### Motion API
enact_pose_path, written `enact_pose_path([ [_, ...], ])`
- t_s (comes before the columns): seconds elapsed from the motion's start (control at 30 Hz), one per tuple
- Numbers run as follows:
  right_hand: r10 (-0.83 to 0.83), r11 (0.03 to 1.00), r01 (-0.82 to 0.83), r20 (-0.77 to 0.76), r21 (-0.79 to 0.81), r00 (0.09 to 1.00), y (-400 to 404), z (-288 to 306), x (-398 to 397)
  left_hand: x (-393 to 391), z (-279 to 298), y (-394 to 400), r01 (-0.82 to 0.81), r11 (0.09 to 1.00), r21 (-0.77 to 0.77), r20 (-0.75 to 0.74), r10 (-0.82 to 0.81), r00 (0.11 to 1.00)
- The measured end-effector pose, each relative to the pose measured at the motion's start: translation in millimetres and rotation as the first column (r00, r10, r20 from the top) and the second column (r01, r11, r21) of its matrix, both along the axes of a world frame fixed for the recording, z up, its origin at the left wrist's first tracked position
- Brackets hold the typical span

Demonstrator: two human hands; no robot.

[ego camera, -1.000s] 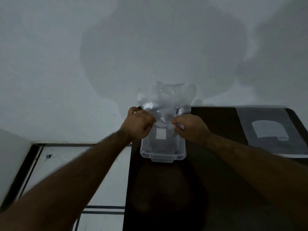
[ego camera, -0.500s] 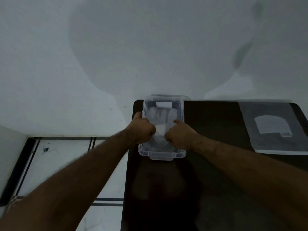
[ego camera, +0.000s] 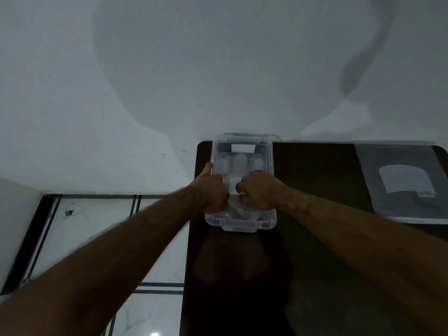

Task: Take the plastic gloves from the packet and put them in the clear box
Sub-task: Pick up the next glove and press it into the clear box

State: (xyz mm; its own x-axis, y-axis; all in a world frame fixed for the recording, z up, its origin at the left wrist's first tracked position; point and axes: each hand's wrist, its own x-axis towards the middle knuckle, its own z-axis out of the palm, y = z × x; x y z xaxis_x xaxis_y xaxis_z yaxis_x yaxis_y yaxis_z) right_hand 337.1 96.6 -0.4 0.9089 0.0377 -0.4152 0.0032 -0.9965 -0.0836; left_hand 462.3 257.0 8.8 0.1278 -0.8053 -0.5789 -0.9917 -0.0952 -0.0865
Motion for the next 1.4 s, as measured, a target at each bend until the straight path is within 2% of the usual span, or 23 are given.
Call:
enact_pose_path([
  [0.13,0.059,0.990,-0.069,-0.080,-0.122,0.995,3.0,-4.0,5.0,0.2,-0.6,5.1,0.003,0.999,-0.045,-0.010,-0.003,1.000],
  [0.3,0.067,0.984,-0.083,-0.103,-0.158,0.992,7.7,6.0,2.2,9.7,11.5,-3.8,-0.031,0.967,-0.252,0.070,0.050,0.996],
  [0.37,0.075,0.981,-0.093,-0.107,-0.169,0.991,7.5,7.3,0.6,13.8,15.2,-13.4,-0.072,0.976,-0.207,0.118,0.098,0.988],
  [0.5,0.068,0.982,-0.093,-0.150,-0.165,0.986,6.2,5.4,0.8,19.5,14.9,-26.0,-0.055,0.997,-0.058,0.254,0.067,0.965],
  [0.73,0.066,0.984,-0.093,-0.168,-0.154,0.984,8.3,5.4,1.0,22.0,19.9,-23.4,-0.061,0.982,-0.180,0.335,0.120,0.935],
  [0.87,0.071,0.987,-0.090,-0.140,-0.135,0.988,6.4,3.3,1.5,20.0,23.5,-27.1,-0.024,0.966,-0.257,0.312,0.107,0.944],
  [0.97,0.073,0.986,-0.092,-0.142,-0.136,0.987,5.6,2.5,2.0,26.1,13.5,-36.1,-0.020,0.977,-0.211,0.284,0.081,0.955],
  [1.1,0.080,0.985,-0.101,-0.149,-0.137,0.986,4.8,0.0,2.7,29.2,0.8,-48.1,-0.040,0.996,-0.085,0.345,0.068,0.936],
  [1.4,0.096,0.984,-0.117,-0.151,-0.138,0.984,3.6,2.5,3.3,25.0,-0.7,-54.7,-0.025,0.993,-0.111,0.382,0.066,0.922],
])
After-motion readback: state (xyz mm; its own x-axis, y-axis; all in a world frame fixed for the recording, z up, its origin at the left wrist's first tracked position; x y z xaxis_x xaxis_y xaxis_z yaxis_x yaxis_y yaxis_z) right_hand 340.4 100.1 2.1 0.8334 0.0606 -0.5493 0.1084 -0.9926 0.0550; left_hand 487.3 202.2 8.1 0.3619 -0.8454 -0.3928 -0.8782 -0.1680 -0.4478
